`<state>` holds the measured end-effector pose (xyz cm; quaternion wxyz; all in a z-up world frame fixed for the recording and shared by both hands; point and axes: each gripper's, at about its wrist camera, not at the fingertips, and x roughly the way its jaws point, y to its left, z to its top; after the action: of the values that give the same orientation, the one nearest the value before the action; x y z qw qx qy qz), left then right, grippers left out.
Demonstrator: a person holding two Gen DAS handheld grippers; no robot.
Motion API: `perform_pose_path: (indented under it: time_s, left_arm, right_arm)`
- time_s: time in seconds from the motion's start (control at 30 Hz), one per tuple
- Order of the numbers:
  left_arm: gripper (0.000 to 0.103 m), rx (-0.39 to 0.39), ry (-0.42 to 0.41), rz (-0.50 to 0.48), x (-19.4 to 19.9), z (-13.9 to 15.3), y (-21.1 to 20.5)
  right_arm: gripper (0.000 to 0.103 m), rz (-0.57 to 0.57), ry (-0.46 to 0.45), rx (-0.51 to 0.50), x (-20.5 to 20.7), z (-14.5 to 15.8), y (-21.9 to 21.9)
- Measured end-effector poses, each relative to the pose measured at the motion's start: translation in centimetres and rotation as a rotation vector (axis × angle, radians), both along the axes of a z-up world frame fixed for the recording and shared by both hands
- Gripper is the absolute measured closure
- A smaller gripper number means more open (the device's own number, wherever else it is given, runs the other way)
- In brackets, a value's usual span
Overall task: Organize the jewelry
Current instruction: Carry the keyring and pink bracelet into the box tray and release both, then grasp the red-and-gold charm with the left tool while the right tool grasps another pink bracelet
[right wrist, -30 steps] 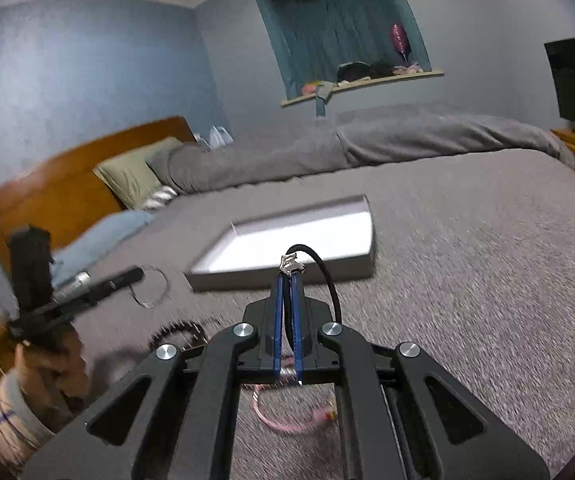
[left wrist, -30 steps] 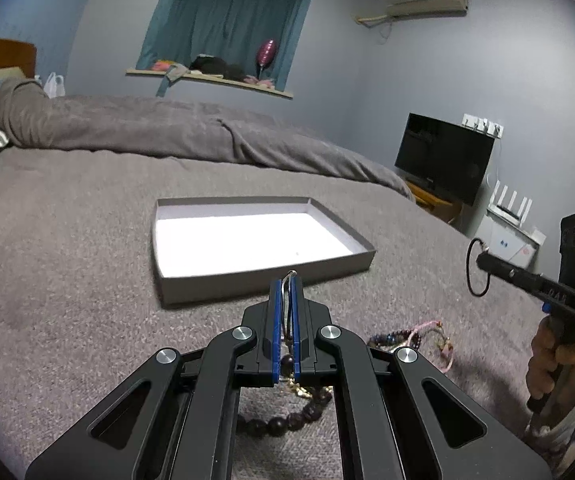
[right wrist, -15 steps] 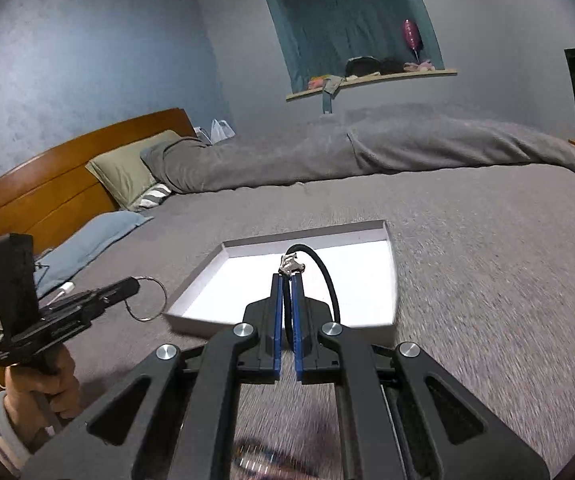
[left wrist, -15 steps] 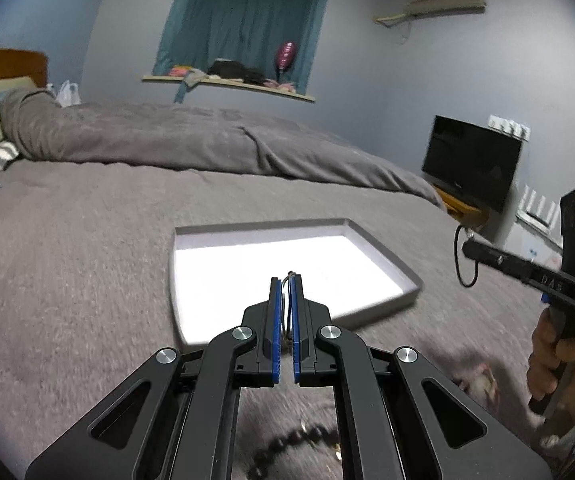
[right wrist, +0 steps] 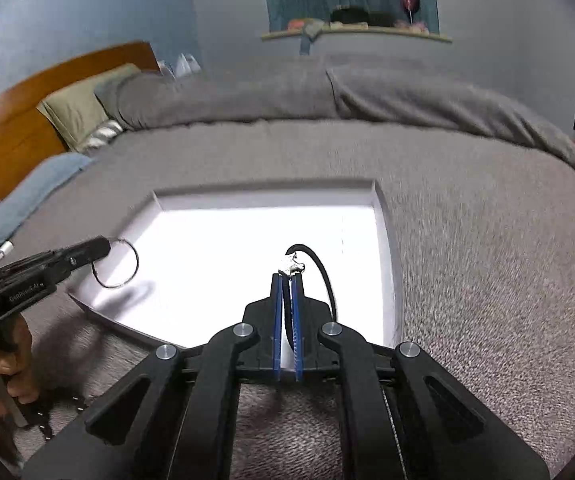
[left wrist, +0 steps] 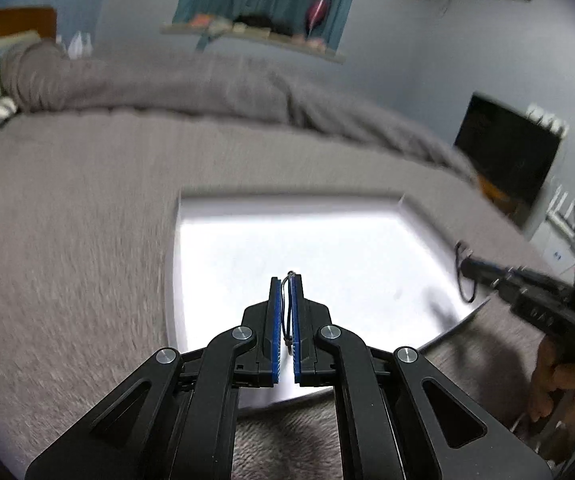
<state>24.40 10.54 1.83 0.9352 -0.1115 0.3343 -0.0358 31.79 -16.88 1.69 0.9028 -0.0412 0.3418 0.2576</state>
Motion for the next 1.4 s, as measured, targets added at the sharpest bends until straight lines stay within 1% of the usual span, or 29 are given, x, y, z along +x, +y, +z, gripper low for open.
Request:
perform_pose_path:
  time_s: [0.03, 0.1, 0.13, 0.17, 0.2, 0.23, 0.27, 0.33, 0.43, 0.5, 0.6, 0.77, 0.9, 0.97, 1.17, 1.3, 1.4]
  left_arm:
    - [0.098, -0.007, 0.023, 0.007, 0.2, -0.5, 0.1]
    - [0.098, -0.022, 0.037, 0.014, 0.2, -0.6, 0.5]
    - [0.097, -0.028, 0.036, 0.017, 0.1, -0.5, 0.6]
    - [0.087, -0.032, 0.033, 0.020, 0.0, -0.4, 0.8]
    - [0.079, -0.042, 0.021, 0.025, -0.3, -0.2, 1.0]
    - [0.059, -0.043, 0.009, 0.033, -0.7, 0.1, 1.2]
    - [0.042, -0.042, -0.001, 0.038, -0.9, 0.3, 1.4]
    - [0.030, -0.028, -0.034, 0.056, -1.6, 0.8, 1.9]
    - [0.029, -0.021, -0.051, 0.050, -2.6, 1.4, 2.1]
    - [0.028, -0.020, -0.059, 0.032, -3.4, 1.8, 1.9]
    - [0.028, -0.016, -0.084, -0.007, -5.4, 2.4, 0.9]
    - [0.028, -0.044, -0.099, -0.087, -7.4, 2.7, -2.0]
    - [0.028, -0.005, -0.103, -0.137, -9.1, 2.2, -3.9]
    - [0.028, -0.003, -0.100, -0.153, -10.0, 1.9, -4.2]
    - [0.028, 0.007, -0.075, -0.169, -12.0, 0.6, -4.2]
    - [0.028, 0.013, -0.067, -0.166, -13.2, -0.2, -3.6]
    - [0.028, 0.010, -0.057, -0.146, -13.3, -0.5, -2.6]
  right_arm:
    - [0.099, -0.004, 0.015, -0.005, 0.3, -0.2, 0.0]
    - [0.095, -0.002, 0.041, -0.013, 0.5, -0.8, 0.1]
    - [0.089, -0.007, 0.039, -0.017, 0.4, -0.9, 0.1]
    - [0.078, -0.005, 0.033, -0.011, 0.2, -0.8, 0.0]
    - [0.071, -0.004, 0.029, -0.004, 0.0, -0.6, -0.1]
    - [0.058, -0.004, 0.022, 0.009, -0.3, -0.3, -0.2]
    - [0.056, -0.001, 0.014, 0.024, -0.6, -0.1, -0.5]
    - [0.056, -0.004, 0.000, 0.032, -0.9, 0.3, -0.8]
    - [0.055, -0.007, -0.010, 0.071, -1.7, 0.9, -1.6]
    - [0.052, -0.008, -0.020, 0.105, -2.6, 1.3, -2.3]
    - [0.052, -0.009, -0.041, 0.128, -4.0, 1.8, -3.6]
    - [0.052, -0.014, -0.053, 0.135, -6.1, 2.2, -5.4]
    - [0.052, -0.017, -0.036, 0.136, -7.5, 1.6, -6.6]
    - [0.052, -0.024, -0.015, 0.136, -8.2, 1.0, -7.5]
    - [0.052, -0.041, 0.018, 0.124, -10.6, -0.4, -9.8]
    - [0.052, -0.020, 0.032, 0.121, -12.6, -1.1, -10.8]
    - [0.052, -0.005, 0.039, 0.101, -13.5, -1.6, -11.0]
